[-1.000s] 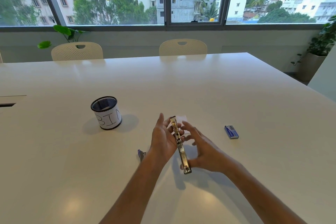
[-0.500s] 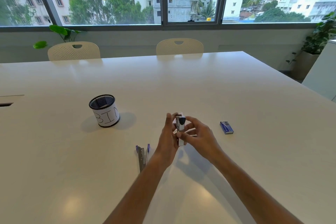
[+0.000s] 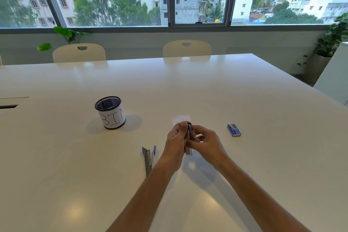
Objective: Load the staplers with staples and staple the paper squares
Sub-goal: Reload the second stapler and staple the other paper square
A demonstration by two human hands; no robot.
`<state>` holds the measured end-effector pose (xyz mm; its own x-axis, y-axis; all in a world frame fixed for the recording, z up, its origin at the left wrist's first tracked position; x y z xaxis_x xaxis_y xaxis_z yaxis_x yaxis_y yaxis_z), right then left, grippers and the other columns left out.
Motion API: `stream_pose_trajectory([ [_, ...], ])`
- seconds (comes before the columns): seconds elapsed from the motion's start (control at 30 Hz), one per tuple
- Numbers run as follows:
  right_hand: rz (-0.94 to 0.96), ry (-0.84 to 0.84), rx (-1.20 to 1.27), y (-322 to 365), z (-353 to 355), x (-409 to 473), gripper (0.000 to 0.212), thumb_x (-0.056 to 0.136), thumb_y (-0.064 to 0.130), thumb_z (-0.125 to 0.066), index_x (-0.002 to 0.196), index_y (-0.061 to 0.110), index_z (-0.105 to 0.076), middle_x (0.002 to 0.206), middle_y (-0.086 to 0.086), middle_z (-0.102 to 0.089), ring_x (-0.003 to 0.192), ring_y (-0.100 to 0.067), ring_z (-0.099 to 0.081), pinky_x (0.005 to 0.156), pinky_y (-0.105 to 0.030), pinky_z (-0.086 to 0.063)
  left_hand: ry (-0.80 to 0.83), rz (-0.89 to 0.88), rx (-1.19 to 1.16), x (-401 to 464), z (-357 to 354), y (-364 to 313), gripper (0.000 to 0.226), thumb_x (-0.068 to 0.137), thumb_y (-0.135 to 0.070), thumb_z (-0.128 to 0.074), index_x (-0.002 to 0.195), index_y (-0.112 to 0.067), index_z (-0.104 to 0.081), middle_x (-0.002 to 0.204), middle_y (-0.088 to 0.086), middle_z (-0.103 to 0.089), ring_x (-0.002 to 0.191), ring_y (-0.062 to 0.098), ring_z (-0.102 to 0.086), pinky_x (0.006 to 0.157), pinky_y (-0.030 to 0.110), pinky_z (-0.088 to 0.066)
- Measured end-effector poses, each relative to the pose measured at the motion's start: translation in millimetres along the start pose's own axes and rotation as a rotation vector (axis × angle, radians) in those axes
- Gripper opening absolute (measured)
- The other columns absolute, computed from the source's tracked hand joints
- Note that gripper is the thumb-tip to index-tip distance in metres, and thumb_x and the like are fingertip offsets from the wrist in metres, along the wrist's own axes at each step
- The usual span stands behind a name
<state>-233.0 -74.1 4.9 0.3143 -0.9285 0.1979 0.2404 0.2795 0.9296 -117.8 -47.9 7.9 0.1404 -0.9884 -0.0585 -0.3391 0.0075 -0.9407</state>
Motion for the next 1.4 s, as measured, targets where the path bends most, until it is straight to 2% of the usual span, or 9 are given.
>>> stream_pose_trajectory([
  [0.17, -0.017, -0.036, -0.032, 1, -3, -3, 0.029, 0.079, 0.024, -0.077, 0.107, 0.029, -0.071, 0.095, 0.01, -0.074, 0.069, -0.009, -0.07, 0.071, -0.022, -0.057, -0.007, 0.01, -0.014, 0, 1, 2, 0.023, 0.1, -0.025, -0.043, 0.102, -0.01, -0.06, 0.074, 0.008, -0.062, 0.065, 0.021, -0.06, 0.053, 0.027, -0.052],
  [0.27, -0.028, -0.079, -0.05, 1, -4, -4, 0.022, 0.08, 0.029, -0.075, 0.101, 0.033, -0.071, 0.095, 0.01, -0.073, 0.07, -0.008, -0.071, 0.075, -0.029, -0.06, 0.001, 0.022, -0.043, 0, 3, 6, 0.025, 0.099, -0.028, -0.045, 0.102, -0.009, -0.061, 0.075, 0.008, -0.064, 0.064, 0.024, -0.059, 0.047, 0.025, -0.05],
  [0.47, -0.048, -0.193, -0.135, 3, -7, -7, 0.02, 0.07, 0.056, -0.07, 0.087, 0.049, -0.062, 0.1, 0.017, -0.066, 0.075, -0.001, -0.069, 0.075, -0.028, -0.057, -0.008, 0.113, -0.134, 3, 2, 7, 0.034, 0.097, -0.037, -0.046, 0.1, -0.011, -0.069, 0.096, 0.012, -0.072, 0.089, 0.027, -0.07, 0.074, 0.033, -0.054],
  [0.6, -0.085, -0.227, -0.254, 4, -10, -7, 0.024, 0.072, 0.053, -0.07, 0.091, 0.039, -0.066, 0.096, 0.019, -0.066, 0.074, 0.003, -0.066, 0.07, -0.02, -0.05, -0.043, 0.187, -0.17, 6, 2, 5, 0.037, 0.099, -0.036, -0.045, 0.105, -0.007, -0.067, 0.103, 0.016, -0.07, 0.103, 0.032, -0.065, 0.098, 0.045, -0.045],
  [0.77, -0.112, -0.224, -0.321, 6, -8, -8, 0.022, 0.073, 0.046, -0.073, 0.091, 0.033, -0.069, 0.074, 0.02, -0.067, 0.073, 0.005, -0.062, 0.06, -0.015, -0.038, -0.048, 0.153, -0.105, 11, 8, -1, 0.041, 0.099, -0.037, -0.044, 0.108, -0.004, -0.066, 0.097, 0.013, -0.071, 0.1, 0.03, -0.067, 0.095, 0.043, -0.05],
  [0.93, -0.162, -0.147, -0.404, 4, -9, -3, 0.023, 0.072, 0.044, -0.072, 0.083, 0.024, -0.069, 0.072, 0.014, -0.069, 0.07, -0.005, -0.065, 0.066, -0.024, -0.049, -0.072, 0.081, -0.001, 24, 20, -8, 0.035, 0.099, -0.035, -0.043, 0.105, -0.01, -0.067, 0.106, 0.008, -0.06, 0.095, 0.023, -0.06, 0.092, 0.038, -0.05],
  [1.13, -0.271, -0.053, -0.543, 2, -11, 4, 0.029, 0.067, 0.043, -0.07, 0.072, 0.015, -0.066, 0.065, 0.004, -0.066, 0.063, -0.014, -0.062, 0.056, -0.027, -0.045, -0.068, 0.02, 0.313, 45, 35, -20, 0.017, 0.093, -0.022, -0.056, 0.106, -0.015, -0.065, 0.098, -0.002, -0.062, 0.098, 0.018, -0.056, 0.086, 0.029, -0.043],
  [1.23, -0.288, -0.027, -0.603, 4, -13, 6, 0.031, 0.066, 0.04, -0.067, 0.061, 0.011, -0.06, 0.055, 0.001, -0.057, 0.054, -0.015, -0.053, 0.049, -0.026, -0.034, -0.06, -0.019, 0.538, 57, 44, -26, 0.029, 0.09, -0.02, -0.061, 0.118, -0.011, -0.062, 0.11, 0.004, -0.064, 0.105, 0.017, -0.056, 0.085, 0.026, -0.039],
  [1.4, -0.278, 0.006, -0.634, 5, -18, 6, 0.034, 0.064, 0.04, -0.066, 0.059, 0.008, -0.056, 0.054, -0.001, -0.051, 0.055, -0.02, -0.049, 0.049, -0.029, -0.033, -0.009, -0.093, 0.999, 74, 57, -28, 0.044, 0.087, -0.023, -0.065, 0.128, -0.011, -0.056, 0.13, 0.005, -0.056, 0.117, 0.022, -0.053, 0.096, 0.029, -0.039],
])
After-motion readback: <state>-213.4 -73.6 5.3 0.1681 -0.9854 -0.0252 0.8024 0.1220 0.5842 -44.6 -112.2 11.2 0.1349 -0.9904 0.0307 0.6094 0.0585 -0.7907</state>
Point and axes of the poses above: each hand's wrist, its own x-axis towards the middle knuckle, its own z-axis out of the back of the hand, y = z × x, the point moved 1 cm from there along x, towards the middle knuckle
